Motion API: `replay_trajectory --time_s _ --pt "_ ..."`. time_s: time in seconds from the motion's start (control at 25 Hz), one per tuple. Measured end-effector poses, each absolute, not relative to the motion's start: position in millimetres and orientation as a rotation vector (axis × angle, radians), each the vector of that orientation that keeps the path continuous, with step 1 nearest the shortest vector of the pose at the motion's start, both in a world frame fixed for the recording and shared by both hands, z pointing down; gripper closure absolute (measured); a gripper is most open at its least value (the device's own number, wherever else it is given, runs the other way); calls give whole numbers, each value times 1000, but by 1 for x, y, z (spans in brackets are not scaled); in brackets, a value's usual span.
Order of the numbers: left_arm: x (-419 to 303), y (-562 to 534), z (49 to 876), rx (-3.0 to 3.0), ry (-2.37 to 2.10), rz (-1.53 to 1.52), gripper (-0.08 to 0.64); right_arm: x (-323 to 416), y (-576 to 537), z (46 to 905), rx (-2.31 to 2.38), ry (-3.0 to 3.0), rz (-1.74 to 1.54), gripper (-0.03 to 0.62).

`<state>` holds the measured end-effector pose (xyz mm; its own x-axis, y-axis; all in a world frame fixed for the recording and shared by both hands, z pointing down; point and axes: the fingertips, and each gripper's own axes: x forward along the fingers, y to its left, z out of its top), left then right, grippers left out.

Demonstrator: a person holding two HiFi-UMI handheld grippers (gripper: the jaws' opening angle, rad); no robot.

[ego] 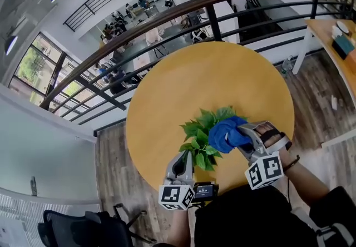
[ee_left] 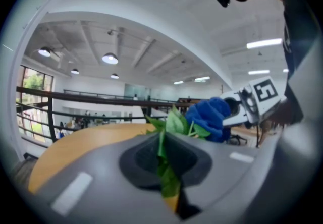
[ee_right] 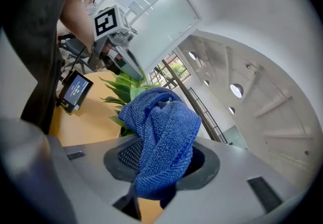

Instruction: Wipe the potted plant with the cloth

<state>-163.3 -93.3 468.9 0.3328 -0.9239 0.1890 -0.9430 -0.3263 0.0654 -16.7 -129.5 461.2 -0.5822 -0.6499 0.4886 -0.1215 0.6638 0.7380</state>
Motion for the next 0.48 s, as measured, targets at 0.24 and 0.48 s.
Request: replay_trajectory --time_s 0.24,0.48 --pt "-157 -95 467 2425 -1706 162 556 -2 -135 446 675 -2162 -737 428" --pt "-158 -95 467 2421 -1708 157 557 -24 -88 484 499 -2189 -713 428"
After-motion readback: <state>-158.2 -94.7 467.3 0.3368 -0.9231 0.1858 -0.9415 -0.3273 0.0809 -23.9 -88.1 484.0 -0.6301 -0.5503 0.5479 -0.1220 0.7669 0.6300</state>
